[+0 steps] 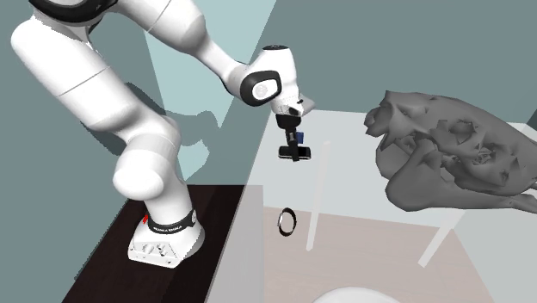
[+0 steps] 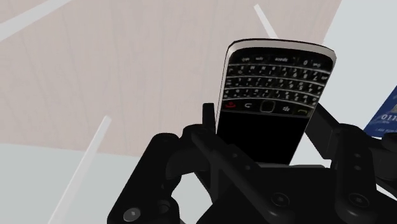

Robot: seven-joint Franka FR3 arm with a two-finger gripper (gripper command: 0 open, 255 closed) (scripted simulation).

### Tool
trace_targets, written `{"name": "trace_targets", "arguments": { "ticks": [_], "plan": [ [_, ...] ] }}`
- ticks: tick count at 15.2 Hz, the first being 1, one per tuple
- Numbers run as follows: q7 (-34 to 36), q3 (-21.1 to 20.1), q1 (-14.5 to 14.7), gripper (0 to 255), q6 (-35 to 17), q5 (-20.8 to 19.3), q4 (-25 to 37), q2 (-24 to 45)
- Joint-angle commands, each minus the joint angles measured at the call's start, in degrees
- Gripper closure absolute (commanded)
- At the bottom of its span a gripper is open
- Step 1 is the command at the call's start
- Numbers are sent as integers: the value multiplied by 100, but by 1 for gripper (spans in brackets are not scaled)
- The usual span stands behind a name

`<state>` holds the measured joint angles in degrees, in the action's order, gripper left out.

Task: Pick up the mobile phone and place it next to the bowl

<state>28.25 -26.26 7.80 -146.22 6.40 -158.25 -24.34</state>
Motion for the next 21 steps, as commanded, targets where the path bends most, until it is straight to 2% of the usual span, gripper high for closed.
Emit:
{"name": "trace_targets", "arguments": {
  "ticks": [1, 21],
  "plan": [
    [-50, 62, 55, 255, 239, 52, 68, -171],
    [-309, 478, 173, 255, 2099, 93, 1048, -1064]
  ]
}}
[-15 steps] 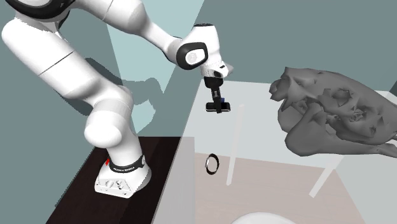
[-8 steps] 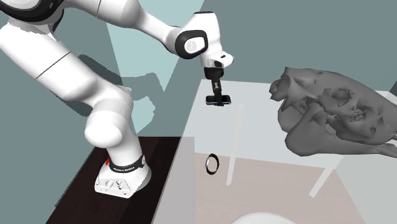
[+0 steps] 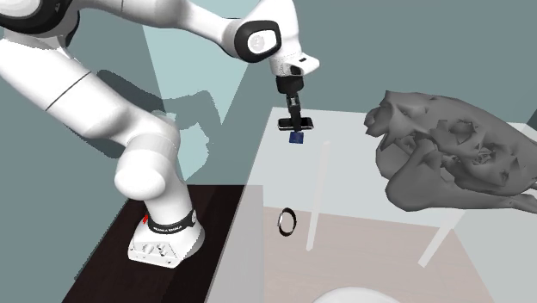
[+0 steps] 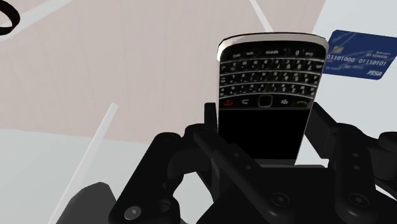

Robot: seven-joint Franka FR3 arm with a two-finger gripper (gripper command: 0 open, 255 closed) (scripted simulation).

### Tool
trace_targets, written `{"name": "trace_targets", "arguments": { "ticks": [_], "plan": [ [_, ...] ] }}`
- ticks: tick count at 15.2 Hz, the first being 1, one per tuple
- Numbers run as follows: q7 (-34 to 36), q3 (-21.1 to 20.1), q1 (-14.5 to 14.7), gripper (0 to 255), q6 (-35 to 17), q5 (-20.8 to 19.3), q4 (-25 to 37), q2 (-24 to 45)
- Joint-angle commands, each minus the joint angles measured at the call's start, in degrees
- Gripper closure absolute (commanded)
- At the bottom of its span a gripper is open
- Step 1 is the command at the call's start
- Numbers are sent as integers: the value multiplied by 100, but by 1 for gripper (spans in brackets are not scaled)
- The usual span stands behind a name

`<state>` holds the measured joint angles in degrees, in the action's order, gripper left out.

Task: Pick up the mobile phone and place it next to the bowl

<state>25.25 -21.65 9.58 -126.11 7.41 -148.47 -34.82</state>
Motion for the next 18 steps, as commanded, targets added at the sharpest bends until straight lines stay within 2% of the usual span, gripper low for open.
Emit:
{"name": "trace_targets", "arguments": {
  "ticks": [1, 4, 11, 18],
  "plan": [
    [-16, 33, -6, 255, 173, -14, 131, -40],
    [-34, 72, -10, 255, 383, -27, 288, -94],
    [-1034, 893, -456, 255, 171, -362, 320, 166],
    [-1984, 1648, -880, 255, -30, -639, 697, 748]
  ]
}}
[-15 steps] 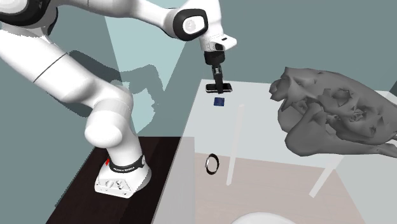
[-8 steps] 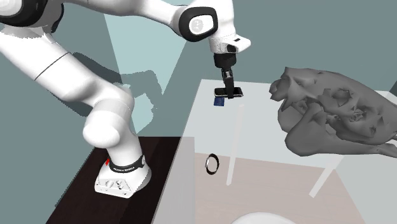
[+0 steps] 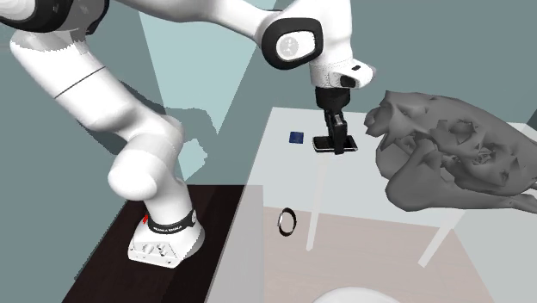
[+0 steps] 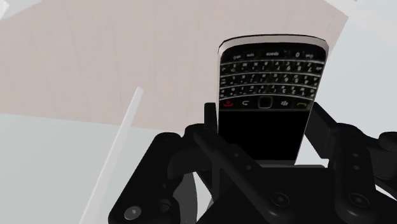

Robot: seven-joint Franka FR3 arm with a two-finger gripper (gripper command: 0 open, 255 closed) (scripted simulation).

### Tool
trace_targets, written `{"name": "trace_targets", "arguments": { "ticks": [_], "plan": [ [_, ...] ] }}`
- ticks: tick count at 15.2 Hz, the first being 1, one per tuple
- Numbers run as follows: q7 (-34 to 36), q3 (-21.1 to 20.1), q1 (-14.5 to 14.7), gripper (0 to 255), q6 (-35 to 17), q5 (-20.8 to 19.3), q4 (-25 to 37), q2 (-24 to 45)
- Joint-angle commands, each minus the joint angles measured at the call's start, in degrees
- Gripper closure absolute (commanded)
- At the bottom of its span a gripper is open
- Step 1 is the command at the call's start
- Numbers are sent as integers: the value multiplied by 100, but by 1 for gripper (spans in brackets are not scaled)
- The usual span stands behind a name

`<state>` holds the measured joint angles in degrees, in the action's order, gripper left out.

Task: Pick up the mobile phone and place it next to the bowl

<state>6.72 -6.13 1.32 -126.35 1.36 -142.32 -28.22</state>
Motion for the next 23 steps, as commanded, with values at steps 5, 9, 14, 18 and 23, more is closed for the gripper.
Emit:
{"name": "trace_targets", "arguments": {
  "ticks": [5, 9, 14, 18, 23],
  "plan": [
    [-788, 591, -298, 255, -102, -132, 555, 655],
    [-1311, 953, -460, 255, -130, -125, 1047, 1178],
    [-1968, 1356, -641, 255, -87, 4, 1805, 1906],
    [-2490, 1628, -794, 255, 25, 197, 2530, 2546],
    [-3111, 1877, -1050, 255, 280, 520, 3604, 3424]
  ]
}}
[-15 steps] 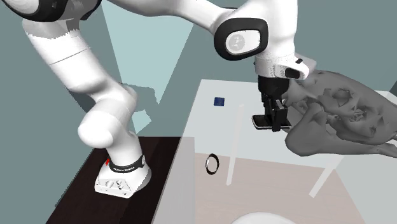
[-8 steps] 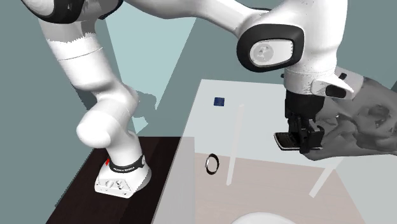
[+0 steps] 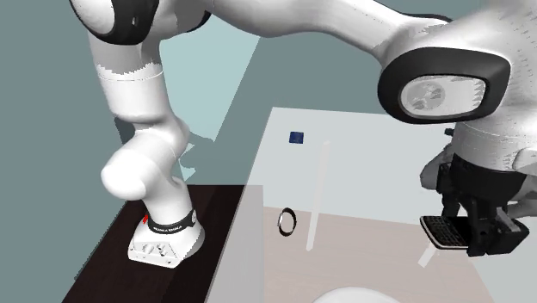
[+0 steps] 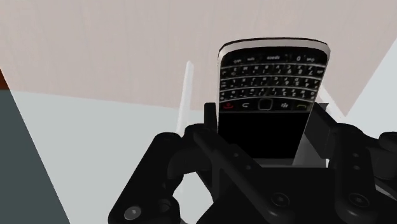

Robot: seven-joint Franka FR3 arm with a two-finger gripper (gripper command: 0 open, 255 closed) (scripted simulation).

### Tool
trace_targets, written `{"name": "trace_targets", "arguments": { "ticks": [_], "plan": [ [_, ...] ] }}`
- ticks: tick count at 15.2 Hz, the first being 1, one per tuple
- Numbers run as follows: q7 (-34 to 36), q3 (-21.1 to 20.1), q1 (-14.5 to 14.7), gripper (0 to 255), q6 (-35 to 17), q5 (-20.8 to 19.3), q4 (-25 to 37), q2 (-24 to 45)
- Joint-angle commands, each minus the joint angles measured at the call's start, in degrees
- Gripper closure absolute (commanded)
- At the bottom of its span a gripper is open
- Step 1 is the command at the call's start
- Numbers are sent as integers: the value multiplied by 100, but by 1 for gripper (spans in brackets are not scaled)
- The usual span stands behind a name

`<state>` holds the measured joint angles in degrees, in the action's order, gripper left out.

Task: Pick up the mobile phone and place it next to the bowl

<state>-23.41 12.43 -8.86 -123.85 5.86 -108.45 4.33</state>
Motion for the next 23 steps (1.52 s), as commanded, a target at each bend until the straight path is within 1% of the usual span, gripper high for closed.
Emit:
{"name": "trace_targets", "arguments": {
  "ticks": [1, 4, 13, 23],
  "plan": [
    [-214, 57, -95, 255, 99, 141, 457, 357],
    [-517, 135, -296, 255, 328, 342, 1195, 911],
    [-623, 105, -300, 255, -301, 443, 722, 1078],
    [-772, 50, -327, 255, -965, 603, 332, 1366]
  ]
}}
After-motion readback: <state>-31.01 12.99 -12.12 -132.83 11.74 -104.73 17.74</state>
